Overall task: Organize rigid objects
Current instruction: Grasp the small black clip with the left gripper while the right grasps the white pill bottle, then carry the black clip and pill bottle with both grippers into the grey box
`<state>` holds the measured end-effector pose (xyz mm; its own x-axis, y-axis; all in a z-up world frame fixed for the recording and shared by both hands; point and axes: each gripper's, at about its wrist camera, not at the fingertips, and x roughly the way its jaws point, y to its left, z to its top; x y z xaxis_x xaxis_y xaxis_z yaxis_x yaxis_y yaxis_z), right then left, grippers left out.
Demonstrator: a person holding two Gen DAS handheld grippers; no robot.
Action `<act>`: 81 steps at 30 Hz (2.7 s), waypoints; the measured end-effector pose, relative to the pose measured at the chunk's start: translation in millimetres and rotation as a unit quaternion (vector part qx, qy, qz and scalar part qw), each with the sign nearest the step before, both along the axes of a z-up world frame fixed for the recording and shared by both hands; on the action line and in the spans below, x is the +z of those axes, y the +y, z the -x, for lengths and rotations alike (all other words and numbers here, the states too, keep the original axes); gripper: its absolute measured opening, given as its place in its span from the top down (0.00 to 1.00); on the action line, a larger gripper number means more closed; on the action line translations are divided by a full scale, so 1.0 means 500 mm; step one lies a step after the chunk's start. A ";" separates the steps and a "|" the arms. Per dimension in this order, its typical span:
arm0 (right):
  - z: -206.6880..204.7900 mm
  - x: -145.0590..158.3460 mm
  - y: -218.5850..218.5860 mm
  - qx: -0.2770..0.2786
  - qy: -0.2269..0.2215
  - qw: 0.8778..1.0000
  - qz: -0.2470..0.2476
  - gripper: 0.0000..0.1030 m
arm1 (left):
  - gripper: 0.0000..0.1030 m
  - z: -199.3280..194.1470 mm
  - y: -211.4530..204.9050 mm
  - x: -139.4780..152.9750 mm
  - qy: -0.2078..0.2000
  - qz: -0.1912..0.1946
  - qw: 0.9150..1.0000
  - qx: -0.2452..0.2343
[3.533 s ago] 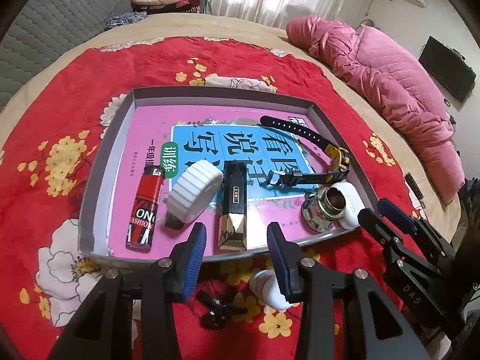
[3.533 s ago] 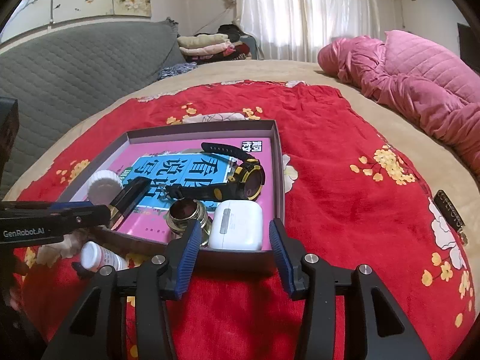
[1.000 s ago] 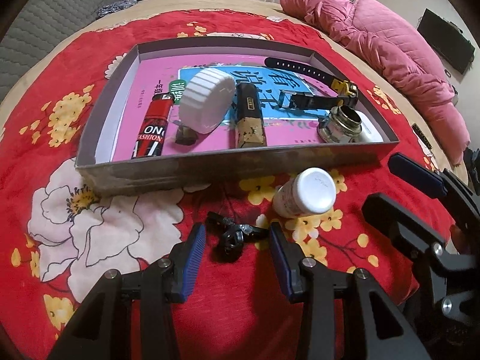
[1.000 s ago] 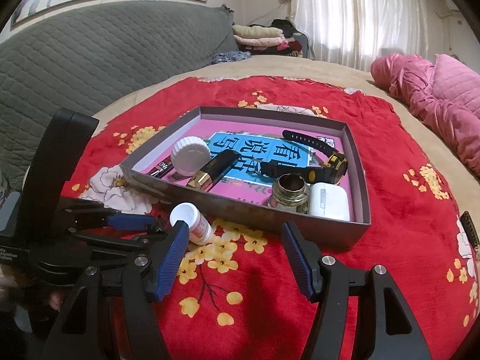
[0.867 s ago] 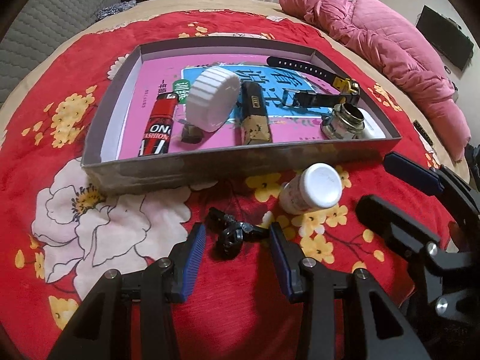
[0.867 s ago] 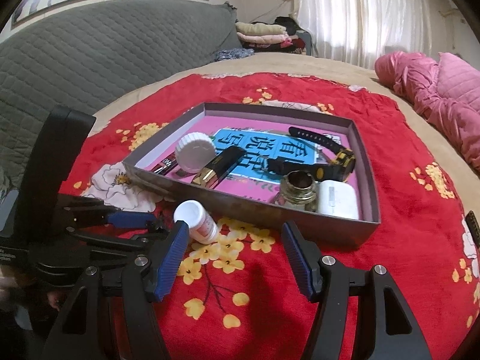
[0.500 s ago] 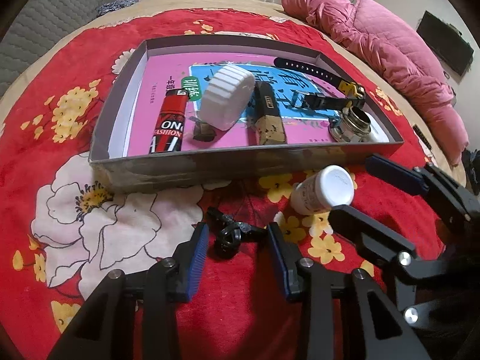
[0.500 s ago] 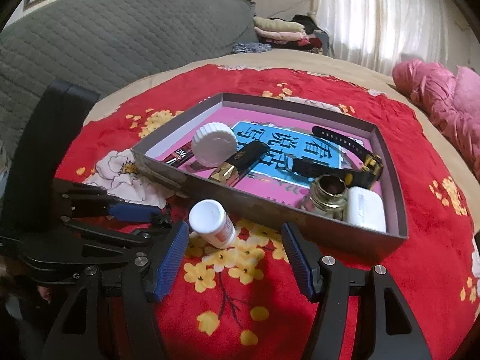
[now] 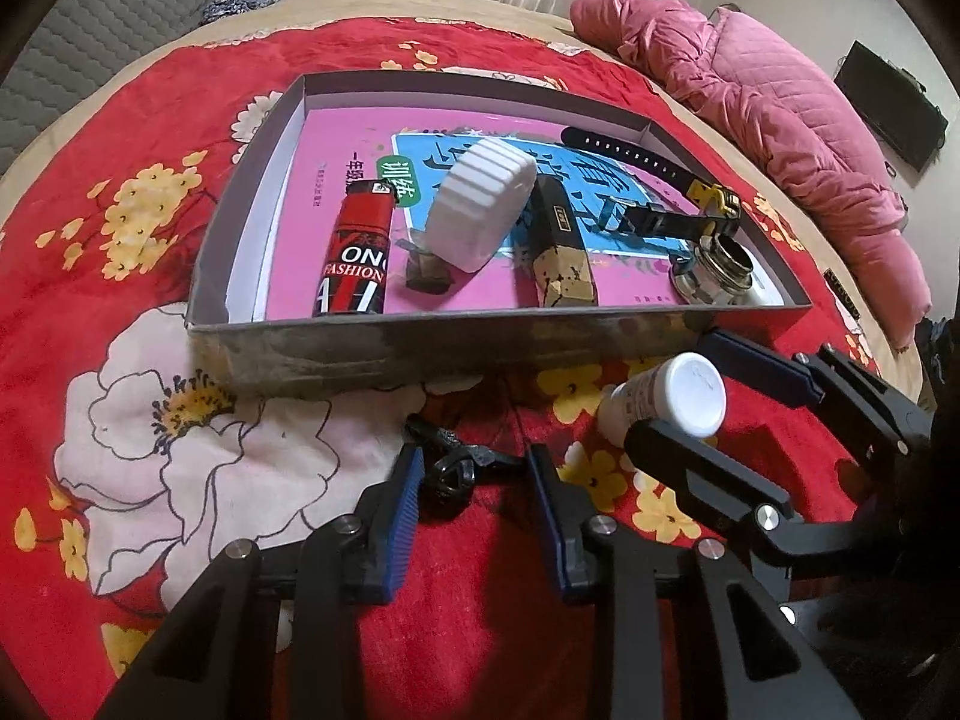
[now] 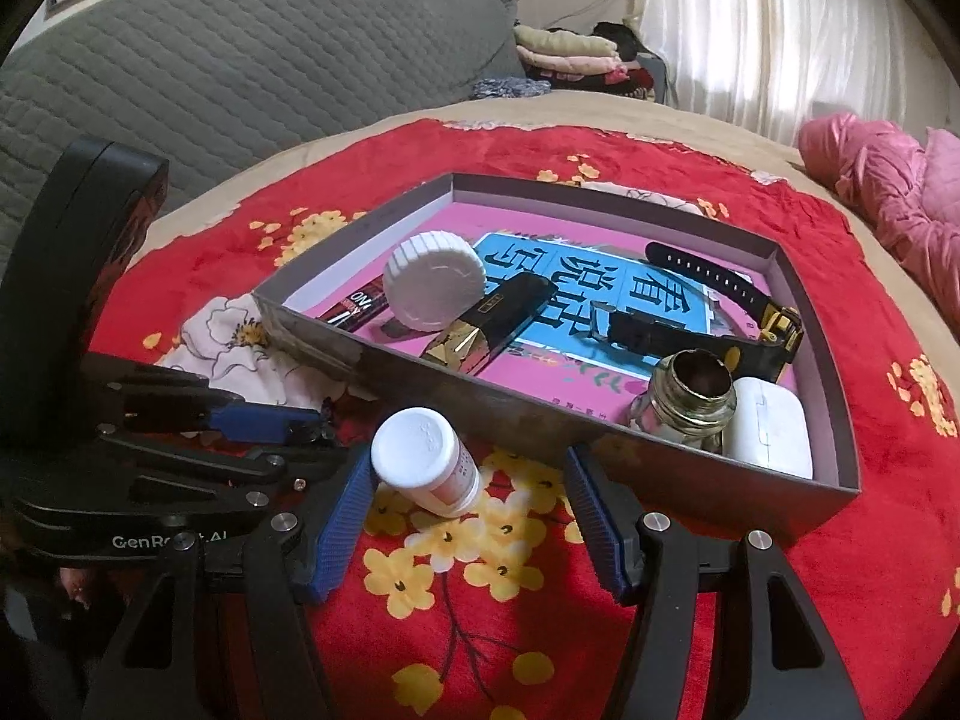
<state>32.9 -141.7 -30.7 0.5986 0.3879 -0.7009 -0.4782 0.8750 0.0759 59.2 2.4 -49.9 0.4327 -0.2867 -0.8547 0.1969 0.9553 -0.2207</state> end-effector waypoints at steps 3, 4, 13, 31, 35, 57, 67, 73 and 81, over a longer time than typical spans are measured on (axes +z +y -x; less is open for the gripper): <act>-0.001 0.006 0.006 0.003 -0.005 1.000 -0.002 0.66 | 0.66 -0.001 -0.005 0.001 -0.003 -0.006 1.000 -0.004; -0.001 0.009 0.008 0.006 -0.007 1.000 -0.006 0.67 | 0.66 -0.001 -0.006 0.001 -0.004 -0.006 1.000 -0.004; 0.007 0.022 -0.002 0.006 -0.009 1.000 -0.029 0.73 | 0.67 -0.002 0.002 0.009 -0.009 0.005 1.000 0.002; 0.022 0.089 -0.062 -0.033 -0.055 0.996 -0.067 0.73 | 0.67 0.023 0.008 0.109 -0.068 0.017 0.997 0.009; 0.019 0.097 -0.070 -0.045 -0.065 0.995 -0.068 0.73 | 0.67 0.011 0.005 0.115 -0.075 0.013 0.997 0.013; -0.005 0.093 -0.095 -0.076 -0.083 0.992 -0.064 0.73 | 0.66 -0.058 -0.008 0.099 -0.078 0.010 0.996 0.030; -0.025 0.073 -0.086 -0.069 -0.065 0.994 -0.059 0.73 | 0.66 -0.068 -0.016 0.081 -0.070 -0.007 0.997 0.029; -0.035 0.056 -0.077 -0.068 -0.049 0.996 -0.044 0.73 | 0.66 -0.075 -0.018 0.074 -0.066 -0.011 0.997 0.028; -0.045 0.038 -0.080 -0.071 -0.028 0.996 -0.039 0.73 | 0.66 -0.083 -0.017 0.070 -0.061 -0.014 0.998 0.028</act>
<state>55.5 -181.6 -11.6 0.6888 0.3480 -0.6359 -0.3547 0.9268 0.1231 100.7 -6.0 -15.0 0.5483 -0.2353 -0.8025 0.1668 0.9711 -0.1708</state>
